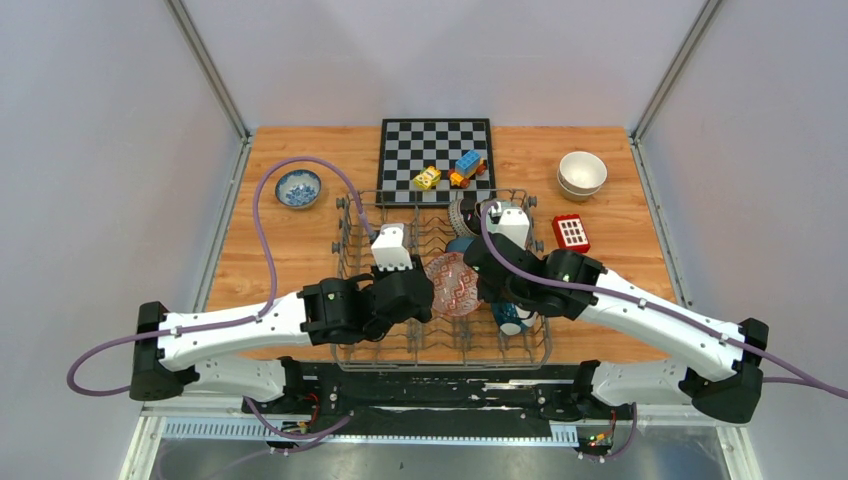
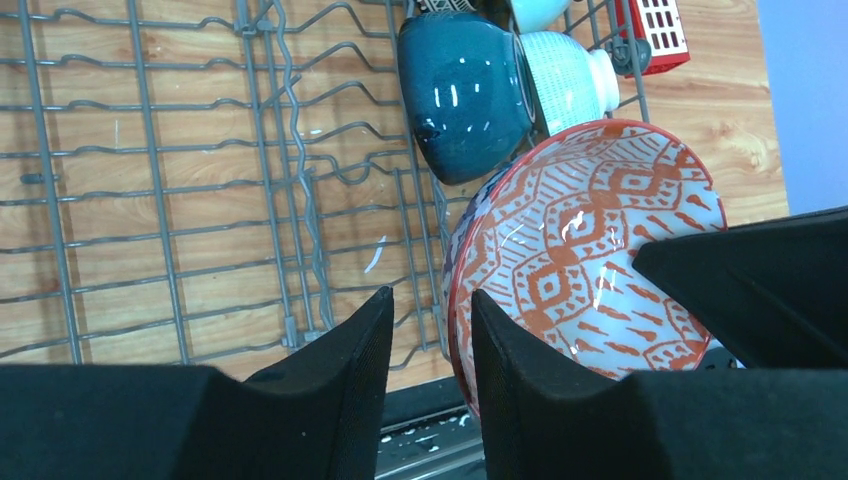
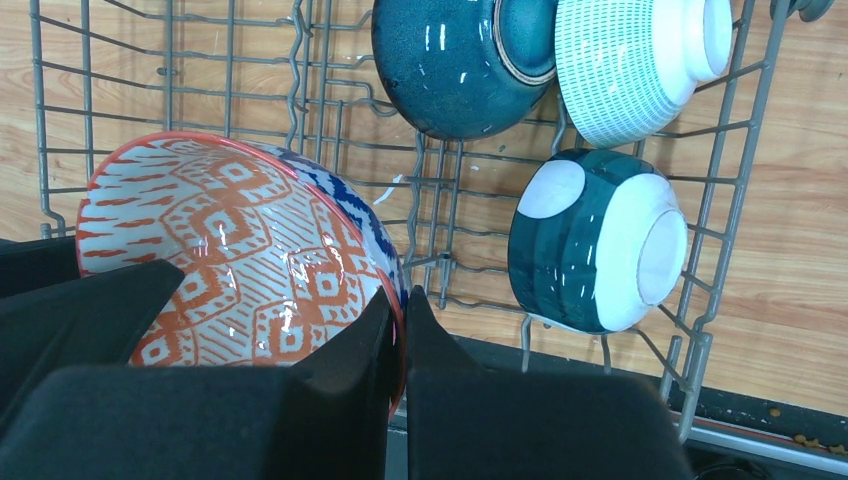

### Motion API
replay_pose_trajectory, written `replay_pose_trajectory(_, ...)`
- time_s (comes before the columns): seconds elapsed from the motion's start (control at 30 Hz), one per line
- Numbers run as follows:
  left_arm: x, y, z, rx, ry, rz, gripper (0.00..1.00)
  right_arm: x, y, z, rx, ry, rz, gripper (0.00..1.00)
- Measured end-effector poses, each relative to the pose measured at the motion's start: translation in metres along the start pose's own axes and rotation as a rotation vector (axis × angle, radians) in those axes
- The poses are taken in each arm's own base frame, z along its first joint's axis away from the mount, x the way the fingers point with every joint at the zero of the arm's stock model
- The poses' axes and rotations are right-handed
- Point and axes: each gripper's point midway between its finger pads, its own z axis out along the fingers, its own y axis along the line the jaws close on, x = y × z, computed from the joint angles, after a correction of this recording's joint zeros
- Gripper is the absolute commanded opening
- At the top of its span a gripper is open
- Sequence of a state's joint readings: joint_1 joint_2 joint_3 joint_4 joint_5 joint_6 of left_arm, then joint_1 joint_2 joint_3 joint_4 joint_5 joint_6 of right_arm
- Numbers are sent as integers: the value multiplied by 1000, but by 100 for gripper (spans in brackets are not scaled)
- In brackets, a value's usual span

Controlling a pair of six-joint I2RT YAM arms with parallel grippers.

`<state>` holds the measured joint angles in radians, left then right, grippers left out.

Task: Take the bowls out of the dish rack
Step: Place the bowl with the bowl.

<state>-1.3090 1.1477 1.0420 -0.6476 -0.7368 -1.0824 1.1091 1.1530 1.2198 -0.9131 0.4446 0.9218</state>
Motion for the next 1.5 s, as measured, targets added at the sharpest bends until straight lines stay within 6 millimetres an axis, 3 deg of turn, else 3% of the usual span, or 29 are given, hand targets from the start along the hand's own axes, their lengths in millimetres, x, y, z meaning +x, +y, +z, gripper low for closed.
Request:
replay_pose_trajectory(0.23, 4, -1, 8, -24, 9, 14, 22, 1, 0, 1, 3, 4, -1, 0)
replay_pose_trajectory(0.37, 4, -4, 8, -15, 13, 5, 2, 2, 1, 2, 1, 6, 0, 0)
replay_pose_trajectory(0.67, 2, -2, 11, -28, 3, 5, 0, 2, 3, 3, -4, 11, 2, 3)
replay_pose_trajectory(0.77, 2, -1, 11, -28, 3, 8, 0, 3, 3, 4, -3, 14, -1, 28)
replay_pose_trajectory(0.83, 3, 0, 11, -29, 11, 22, 0, 3, 5, 4, -11, 13, -4, 55)
replay_pose_trajectory(0.93, 6, 2, 10, -30, 25, 44, 0, 1, 7, 4, -28, 10, -44, 83)
replay_pose_trajectory(1.0, 5, 5, 11, -38, 29, 50, 0, 0, 9, 2, -42, 9, -69, 94)
replay_pose_trajectory(1.07, 2, 10, 14, -53, 31, 52, 0, -4, 9, -4, -63, -1, -99, 98)
replay_pose_trajectory(1.17, -13, 26, 18, -90, 22, 39, 0, -16, 11, -21, -120, -39, -136, 99)
replay_pose_trajectory(1.33, -66, 65, 13, -150, -62, -43, 0, -40, 4, -68, -256, -157, -198, 96)
replay_pose_trajectory(1.4, -90, 85, 8, -184, -106, -83, 0, -44, -2, -83, -310, -204, -209, 96)
replay_pose_trajectory(1.5, -121, 115, 3, -246, -167, -136, 0, -34, -12, -91, -376, -244, -235, 96)
